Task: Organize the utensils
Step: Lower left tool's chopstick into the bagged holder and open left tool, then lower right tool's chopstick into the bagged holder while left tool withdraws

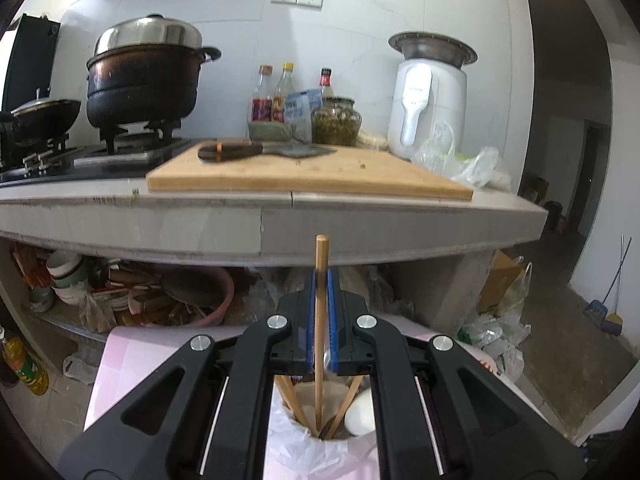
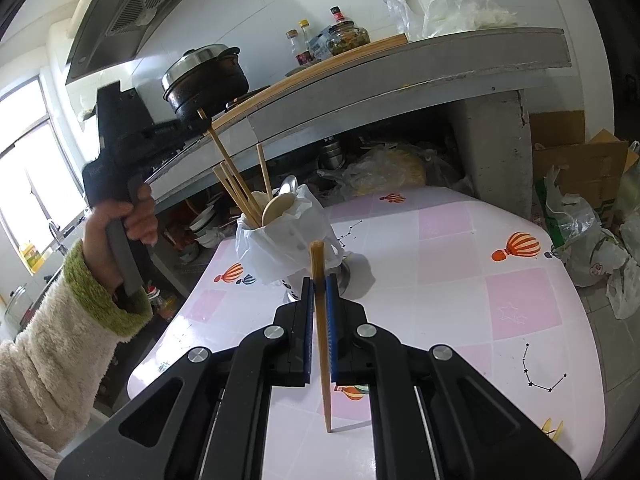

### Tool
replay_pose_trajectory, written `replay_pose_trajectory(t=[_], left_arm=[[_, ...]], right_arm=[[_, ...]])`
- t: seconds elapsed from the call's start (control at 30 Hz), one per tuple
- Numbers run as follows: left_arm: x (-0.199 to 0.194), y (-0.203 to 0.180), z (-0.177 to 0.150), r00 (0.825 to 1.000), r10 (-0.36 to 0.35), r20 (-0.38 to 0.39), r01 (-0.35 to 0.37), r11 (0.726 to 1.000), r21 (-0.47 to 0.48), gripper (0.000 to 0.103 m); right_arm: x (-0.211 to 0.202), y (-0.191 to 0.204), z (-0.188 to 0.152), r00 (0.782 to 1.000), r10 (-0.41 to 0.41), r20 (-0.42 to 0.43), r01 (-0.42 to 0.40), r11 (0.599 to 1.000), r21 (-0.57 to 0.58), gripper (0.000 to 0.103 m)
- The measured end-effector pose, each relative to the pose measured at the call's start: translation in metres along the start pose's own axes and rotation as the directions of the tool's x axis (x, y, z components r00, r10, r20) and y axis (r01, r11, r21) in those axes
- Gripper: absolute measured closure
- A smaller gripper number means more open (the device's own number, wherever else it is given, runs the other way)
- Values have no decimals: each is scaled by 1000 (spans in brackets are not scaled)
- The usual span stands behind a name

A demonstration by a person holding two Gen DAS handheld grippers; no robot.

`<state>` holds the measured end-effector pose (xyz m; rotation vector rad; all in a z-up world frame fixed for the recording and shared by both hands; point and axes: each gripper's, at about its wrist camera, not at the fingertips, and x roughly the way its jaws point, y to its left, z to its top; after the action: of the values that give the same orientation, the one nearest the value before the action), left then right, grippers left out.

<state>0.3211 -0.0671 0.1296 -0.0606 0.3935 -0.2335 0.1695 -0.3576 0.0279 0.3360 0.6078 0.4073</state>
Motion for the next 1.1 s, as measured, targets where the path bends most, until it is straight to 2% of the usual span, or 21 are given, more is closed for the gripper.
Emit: replay_pose_trajectory(t=[0.6, 0.87, 0.9, 0.97, 1.0, 1.1], left_arm=[[26, -1, -47, 988, 35, -148, -28, 998, 50, 98], [18, 1, -49, 987, 50, -150, -42, 998, 55, 98], [16, 2, -49, 987, 49, -153, -41, 998, 55, 96], [12, 4, -49, 987, 43, -157, -36, 998, 46, 84], [9, 6, -50, 987, 38, -159, -33, 999, 35, 73], [-4, 13, -53, 989, 19, -147, -19, 1000, 2, 66]], right_arm=[[1, 0, 1, 1000, -5, -6, 5, 1000, -3, 97], [1, 1, 2, 1000, -7, -6, 7, 1000, -2, 97], [1, 1, 2, 1000, -7, -5, 7, 1000, -3, 97], [1, 1, 2, 1000, -8, -5, 8, 1000, -6, 97], [1, 1, 2, 1000, -9, -5, 9, 1000, -7, 97], [1, 3, 3, 1000, -10, -1, 10, 1000, -13, 97]])
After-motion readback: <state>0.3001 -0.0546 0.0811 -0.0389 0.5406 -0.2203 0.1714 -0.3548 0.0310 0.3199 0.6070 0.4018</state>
